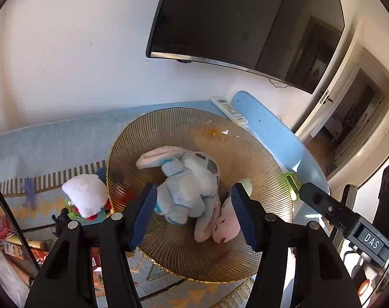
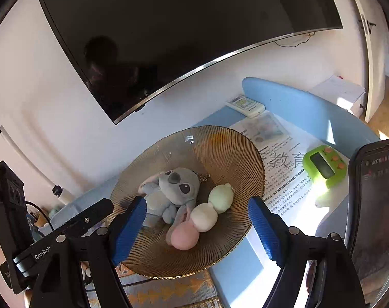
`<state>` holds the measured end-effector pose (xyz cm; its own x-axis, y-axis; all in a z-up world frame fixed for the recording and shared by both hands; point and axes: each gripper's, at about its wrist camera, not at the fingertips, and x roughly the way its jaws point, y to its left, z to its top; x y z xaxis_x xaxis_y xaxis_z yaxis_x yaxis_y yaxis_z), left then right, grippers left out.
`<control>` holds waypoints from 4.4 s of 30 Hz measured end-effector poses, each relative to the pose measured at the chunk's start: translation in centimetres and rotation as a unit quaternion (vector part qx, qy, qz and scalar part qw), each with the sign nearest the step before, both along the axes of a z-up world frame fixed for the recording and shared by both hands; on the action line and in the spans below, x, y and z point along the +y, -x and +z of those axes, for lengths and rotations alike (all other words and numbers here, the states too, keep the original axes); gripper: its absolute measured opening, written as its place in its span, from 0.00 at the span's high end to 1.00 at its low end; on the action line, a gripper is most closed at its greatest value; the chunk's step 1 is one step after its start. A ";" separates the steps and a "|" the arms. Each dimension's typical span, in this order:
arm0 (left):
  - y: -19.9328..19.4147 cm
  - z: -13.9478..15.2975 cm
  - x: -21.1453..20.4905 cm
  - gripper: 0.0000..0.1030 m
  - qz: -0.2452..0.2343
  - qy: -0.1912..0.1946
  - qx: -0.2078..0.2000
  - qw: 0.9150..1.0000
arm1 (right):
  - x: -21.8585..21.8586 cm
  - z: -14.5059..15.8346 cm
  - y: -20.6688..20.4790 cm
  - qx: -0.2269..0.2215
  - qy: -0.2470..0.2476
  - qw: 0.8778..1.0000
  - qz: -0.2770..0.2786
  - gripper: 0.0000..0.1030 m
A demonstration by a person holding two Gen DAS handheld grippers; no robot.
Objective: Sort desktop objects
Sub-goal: 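Move both grippers back from the bowl toward the pile of items, then grasp an orange Naruto box with the left gripper while the right grasps plush keychains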
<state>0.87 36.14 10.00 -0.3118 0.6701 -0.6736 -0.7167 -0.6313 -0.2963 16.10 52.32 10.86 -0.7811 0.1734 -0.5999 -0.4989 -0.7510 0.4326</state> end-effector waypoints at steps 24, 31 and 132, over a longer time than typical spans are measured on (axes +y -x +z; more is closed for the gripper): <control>-6.7 -3.3 -37.8 0.37 0.372 -0.018 0.003 0.928 | -16.8 -7.6 3.5 0.008 -0.054 0.978 0.201 0.13; -6.4 -8.9 -44.3 0.37 0.454 -0.052 -0.050 0.888 | -16.2 -7.9 3.8 0.003 -0.032 0.979 0.200 0.12; -7.8 -10.3 -43.3 0.85 0.369 -0.050 -0.098 0.923 | -37.9 -8.0 10.8 -0.112 -0.061 0.915 0.384 0.33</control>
<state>8.62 -7.17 -0.28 -0.5860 0.3860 -0.7125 -0.0293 -0.8888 -0.4574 5.35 14.41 2.88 -0.5601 -0.2979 -0.7730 0.1289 -0.9531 0.2739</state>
